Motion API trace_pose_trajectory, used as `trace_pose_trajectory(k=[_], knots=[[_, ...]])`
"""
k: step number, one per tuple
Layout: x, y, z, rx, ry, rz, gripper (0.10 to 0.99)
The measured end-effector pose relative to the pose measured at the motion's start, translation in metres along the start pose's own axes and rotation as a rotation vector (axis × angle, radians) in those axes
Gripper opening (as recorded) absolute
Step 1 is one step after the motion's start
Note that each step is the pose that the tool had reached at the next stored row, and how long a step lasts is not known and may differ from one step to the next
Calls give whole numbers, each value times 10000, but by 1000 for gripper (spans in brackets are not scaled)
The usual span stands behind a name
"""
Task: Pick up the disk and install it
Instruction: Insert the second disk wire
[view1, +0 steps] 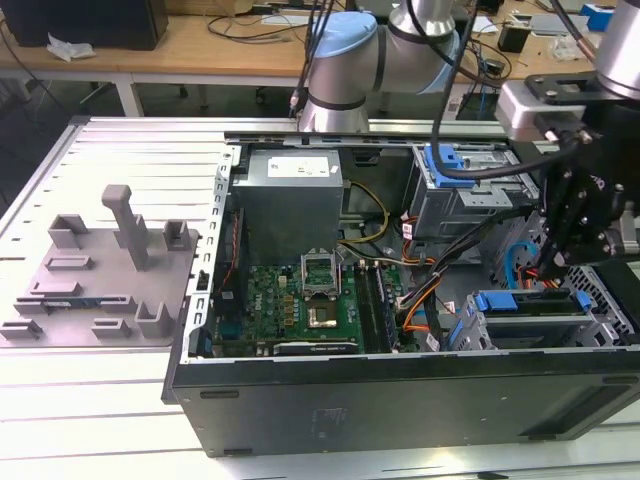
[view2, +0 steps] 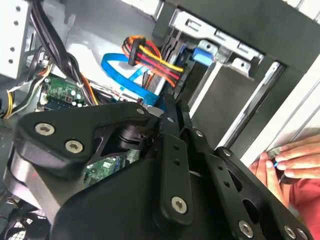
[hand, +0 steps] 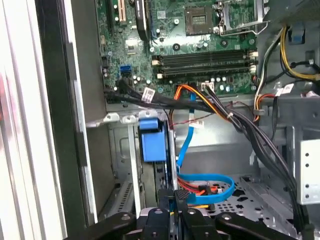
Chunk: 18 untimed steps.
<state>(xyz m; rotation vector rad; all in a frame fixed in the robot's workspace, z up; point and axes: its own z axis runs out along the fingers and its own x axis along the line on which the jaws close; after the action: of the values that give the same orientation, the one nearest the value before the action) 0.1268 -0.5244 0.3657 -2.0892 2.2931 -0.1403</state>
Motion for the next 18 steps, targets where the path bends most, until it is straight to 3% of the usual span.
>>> trace_pose_trajectory(k=[3,8,11,13,15,18], knots=[[7,58,-5,89,-11,-6,161],[7,58,-4,107,-16,-25,161],[9,59,-5,392,-104,-105,161],[50,96,-3,514,-171,-119,161],[114,121,3,551,-266,-122,161],[130,123,24,564,-386,-292,161]])
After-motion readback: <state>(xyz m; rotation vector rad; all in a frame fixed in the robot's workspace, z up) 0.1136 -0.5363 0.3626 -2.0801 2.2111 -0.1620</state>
